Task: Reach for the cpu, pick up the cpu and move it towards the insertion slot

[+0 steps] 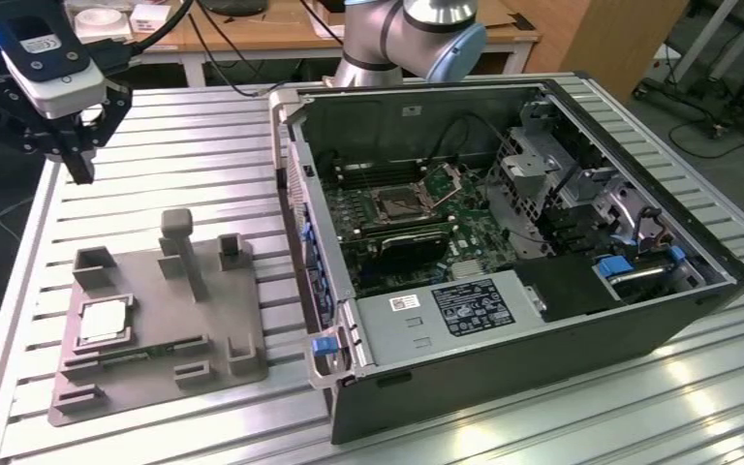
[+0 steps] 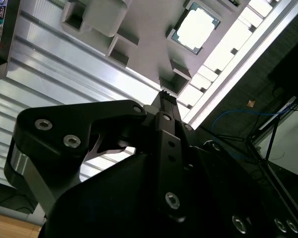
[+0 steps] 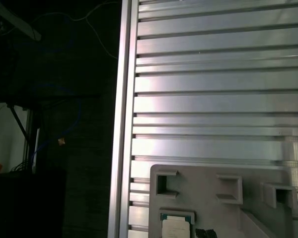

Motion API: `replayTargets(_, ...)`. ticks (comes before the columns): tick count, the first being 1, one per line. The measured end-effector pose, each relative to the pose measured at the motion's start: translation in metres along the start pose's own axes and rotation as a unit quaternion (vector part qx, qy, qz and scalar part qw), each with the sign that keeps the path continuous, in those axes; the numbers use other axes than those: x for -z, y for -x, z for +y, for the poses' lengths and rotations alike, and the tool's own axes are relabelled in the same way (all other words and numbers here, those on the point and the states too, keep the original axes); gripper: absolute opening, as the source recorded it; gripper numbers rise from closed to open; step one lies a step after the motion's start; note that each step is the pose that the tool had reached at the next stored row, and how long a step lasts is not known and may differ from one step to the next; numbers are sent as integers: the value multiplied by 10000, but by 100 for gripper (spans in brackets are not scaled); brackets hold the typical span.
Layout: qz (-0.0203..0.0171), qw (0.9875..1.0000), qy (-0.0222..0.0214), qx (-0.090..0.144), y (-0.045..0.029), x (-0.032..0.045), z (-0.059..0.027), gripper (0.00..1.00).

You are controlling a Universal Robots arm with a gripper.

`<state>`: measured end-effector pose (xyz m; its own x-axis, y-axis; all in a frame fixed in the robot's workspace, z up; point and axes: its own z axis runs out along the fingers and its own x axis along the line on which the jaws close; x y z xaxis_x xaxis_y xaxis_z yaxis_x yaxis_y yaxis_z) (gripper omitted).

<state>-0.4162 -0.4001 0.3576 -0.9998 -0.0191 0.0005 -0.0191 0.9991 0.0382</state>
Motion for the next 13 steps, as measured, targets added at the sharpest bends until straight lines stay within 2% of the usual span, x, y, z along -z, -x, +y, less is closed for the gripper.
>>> replayTargets(9,0,10000,0,0,-1,0,0,11)
replayTargets(13,0,10000,0,0,-24,0,0,11)
